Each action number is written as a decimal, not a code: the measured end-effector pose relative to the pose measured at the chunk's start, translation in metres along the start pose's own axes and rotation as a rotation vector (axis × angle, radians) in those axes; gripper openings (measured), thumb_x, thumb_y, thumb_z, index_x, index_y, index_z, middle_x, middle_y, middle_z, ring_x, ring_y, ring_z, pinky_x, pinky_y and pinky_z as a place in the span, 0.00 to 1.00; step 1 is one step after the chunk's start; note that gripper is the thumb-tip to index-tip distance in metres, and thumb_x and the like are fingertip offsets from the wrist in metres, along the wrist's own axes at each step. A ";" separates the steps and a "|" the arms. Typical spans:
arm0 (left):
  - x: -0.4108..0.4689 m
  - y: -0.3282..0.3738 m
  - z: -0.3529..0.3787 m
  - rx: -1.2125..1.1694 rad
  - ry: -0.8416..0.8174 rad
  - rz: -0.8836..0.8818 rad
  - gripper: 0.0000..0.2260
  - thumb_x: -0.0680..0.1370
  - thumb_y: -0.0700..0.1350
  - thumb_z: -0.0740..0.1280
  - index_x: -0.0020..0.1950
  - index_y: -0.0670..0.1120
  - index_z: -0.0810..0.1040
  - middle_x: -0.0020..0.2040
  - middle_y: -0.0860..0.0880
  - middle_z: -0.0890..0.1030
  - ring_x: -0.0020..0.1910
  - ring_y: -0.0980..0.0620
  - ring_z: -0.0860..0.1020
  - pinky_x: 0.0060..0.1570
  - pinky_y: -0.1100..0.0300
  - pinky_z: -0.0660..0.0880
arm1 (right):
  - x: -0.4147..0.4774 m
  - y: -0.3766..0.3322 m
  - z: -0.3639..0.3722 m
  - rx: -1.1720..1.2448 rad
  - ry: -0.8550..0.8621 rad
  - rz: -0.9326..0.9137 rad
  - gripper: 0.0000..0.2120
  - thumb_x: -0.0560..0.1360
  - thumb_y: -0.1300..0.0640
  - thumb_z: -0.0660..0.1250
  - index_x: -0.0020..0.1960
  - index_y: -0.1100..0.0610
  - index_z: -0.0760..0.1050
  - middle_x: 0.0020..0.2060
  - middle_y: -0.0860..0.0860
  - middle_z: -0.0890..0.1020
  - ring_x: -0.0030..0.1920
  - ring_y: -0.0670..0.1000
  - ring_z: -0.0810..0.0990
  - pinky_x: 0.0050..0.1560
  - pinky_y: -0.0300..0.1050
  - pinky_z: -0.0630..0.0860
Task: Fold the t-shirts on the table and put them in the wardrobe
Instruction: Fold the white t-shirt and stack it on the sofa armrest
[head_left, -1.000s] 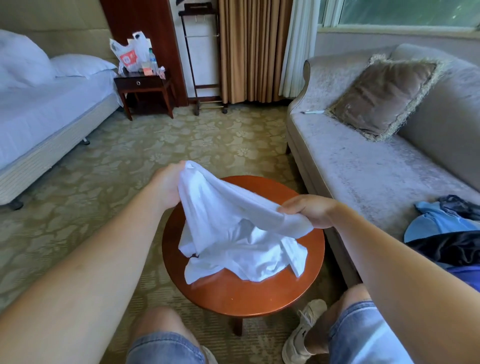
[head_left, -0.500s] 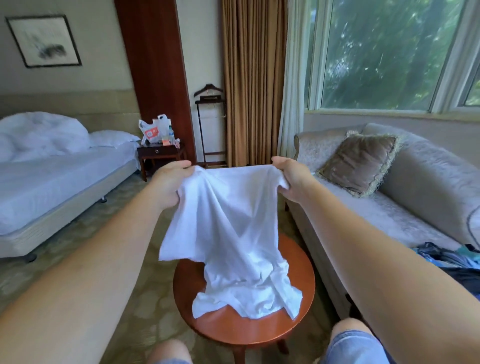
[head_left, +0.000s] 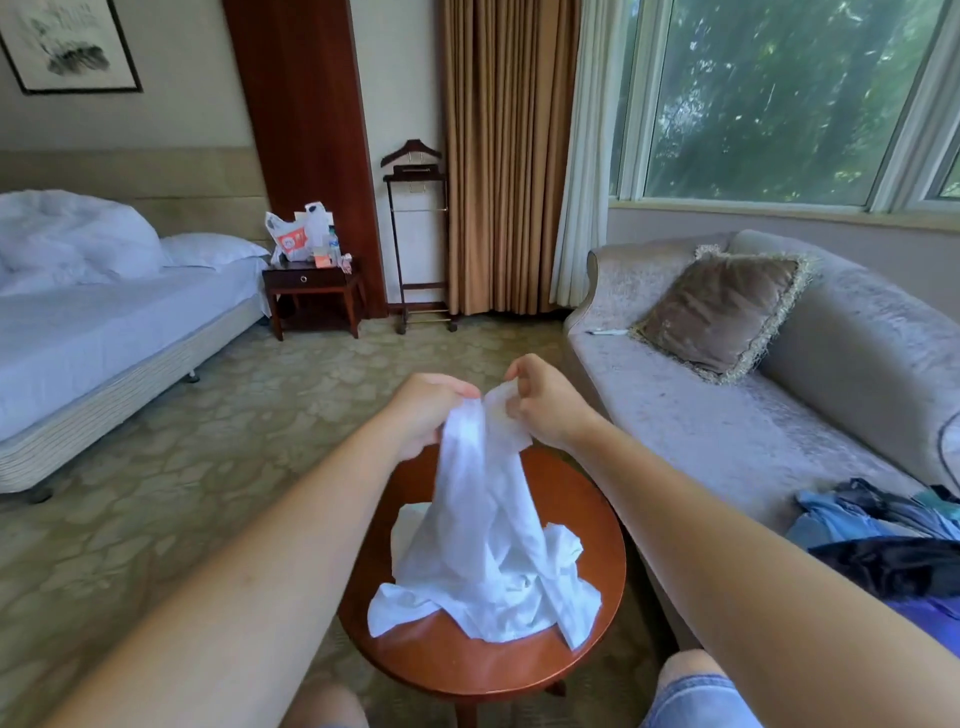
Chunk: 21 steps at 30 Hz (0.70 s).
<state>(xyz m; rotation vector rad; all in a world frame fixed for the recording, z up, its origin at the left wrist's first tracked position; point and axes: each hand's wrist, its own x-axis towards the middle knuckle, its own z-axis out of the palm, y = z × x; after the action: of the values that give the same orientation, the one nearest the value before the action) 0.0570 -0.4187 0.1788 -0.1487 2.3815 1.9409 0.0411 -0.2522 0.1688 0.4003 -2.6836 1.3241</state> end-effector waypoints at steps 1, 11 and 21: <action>0.005 -0.002 0.006 -0.013 -0.035 -0.068 0.05 0.79 0.37 0.64 0.50 0.42 0.80 0.46 0.44 0.82 0.44 0.49 0.80 0.39 0.59 0.77 | 0.002 0.005 0.004 -0.007 -0.030 -0.016 0.14 0.72 0.74 0.56 0.53 0.60 0.67 0.32 0.50 0.68 0.31 0.48 0.66 0.27 0.39 0.62; 0.052 -0.041 0.033 -0.200 -0.159 -0.283 0.09 0.79 0.48 0.67 0.57 0.46 0.80 0.47 0.48 0.82 0.41 0.54 0.81 0.34 0.64 0.78 | 0.009 0.043 0.028 0.367 -0.099 0.113 0.11 0.62 0.59 0.61 0.44 0.56 0.65 0.48 0.61 0.83 0.36 0.48 0.72 0.35 0.40 0.67; 0.066 -0.053 0.036 -0.312 0.019 -0.212 0.04 0.80 0.39 0.64 0.50 0.41 0.78 0.36 0.47 0.83 0.32 0.54 0.82 0.30 0.63 0.79 | 0.011 0.060 0.031 0.293 -0.143 0.287 0.13 0.76 0.58 0.70 0.36 0.62 0.74 0.28 0.55 0.73 0.27 0.49 0.74 0.32 0.41 0.73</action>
<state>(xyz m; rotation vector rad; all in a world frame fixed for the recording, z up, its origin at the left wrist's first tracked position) -0.0030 -0.3962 0.1127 -0.4180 1.9616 2.1950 0.0134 -0.2443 0.1069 0.1423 -2.7449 1.8474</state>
